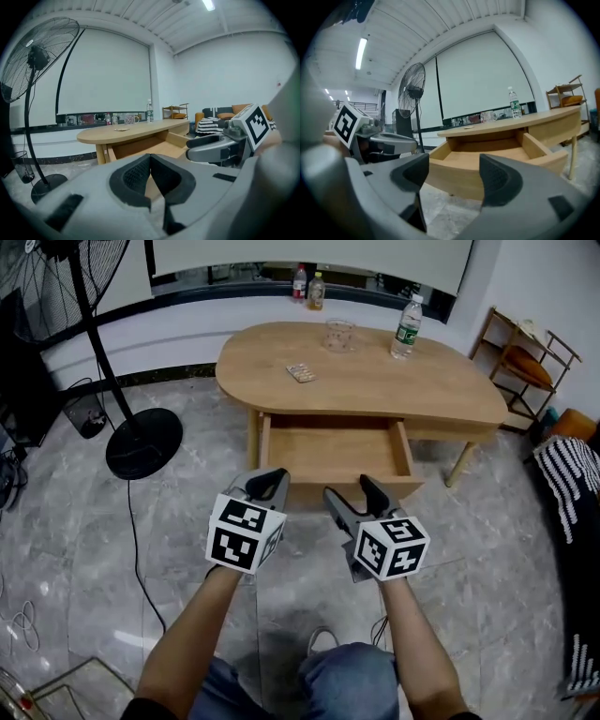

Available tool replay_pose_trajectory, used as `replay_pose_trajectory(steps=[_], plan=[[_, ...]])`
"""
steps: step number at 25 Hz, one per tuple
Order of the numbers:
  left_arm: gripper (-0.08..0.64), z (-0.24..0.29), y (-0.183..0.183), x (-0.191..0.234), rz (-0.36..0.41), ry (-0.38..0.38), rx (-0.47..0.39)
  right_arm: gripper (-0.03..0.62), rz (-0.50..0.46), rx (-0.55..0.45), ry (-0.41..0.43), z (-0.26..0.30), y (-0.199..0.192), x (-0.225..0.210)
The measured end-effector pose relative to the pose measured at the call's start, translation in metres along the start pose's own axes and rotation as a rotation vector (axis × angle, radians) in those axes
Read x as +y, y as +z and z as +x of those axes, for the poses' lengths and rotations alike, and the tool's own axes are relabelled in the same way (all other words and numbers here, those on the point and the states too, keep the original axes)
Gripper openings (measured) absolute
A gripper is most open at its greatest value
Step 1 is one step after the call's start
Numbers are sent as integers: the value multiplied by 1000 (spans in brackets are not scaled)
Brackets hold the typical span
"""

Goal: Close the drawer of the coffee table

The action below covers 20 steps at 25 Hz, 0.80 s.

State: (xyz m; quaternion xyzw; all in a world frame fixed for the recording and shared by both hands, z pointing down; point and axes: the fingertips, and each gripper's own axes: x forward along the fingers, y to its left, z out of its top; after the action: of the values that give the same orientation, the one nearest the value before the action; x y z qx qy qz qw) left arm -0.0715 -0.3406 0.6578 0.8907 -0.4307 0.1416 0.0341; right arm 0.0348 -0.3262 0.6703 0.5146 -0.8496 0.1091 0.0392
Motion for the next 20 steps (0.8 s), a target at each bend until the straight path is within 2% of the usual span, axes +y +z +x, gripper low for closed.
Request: replay_pose_trajectory(steps=[4,11,15,20], plan=[[1,4,-1,-13,11,-15,3,328,92,-40,22,-8,-14,-3],[0,0,-15,-24,-8,-17,11,337,347,-100,28,-8,-52,-24],[0,-2,-23,-22,-12,2,11,368,475,-135,29,-2,-73,-37],[0,-4,-32,-23,-11,14,18,442,632,-205,34,10,-92,-53]])
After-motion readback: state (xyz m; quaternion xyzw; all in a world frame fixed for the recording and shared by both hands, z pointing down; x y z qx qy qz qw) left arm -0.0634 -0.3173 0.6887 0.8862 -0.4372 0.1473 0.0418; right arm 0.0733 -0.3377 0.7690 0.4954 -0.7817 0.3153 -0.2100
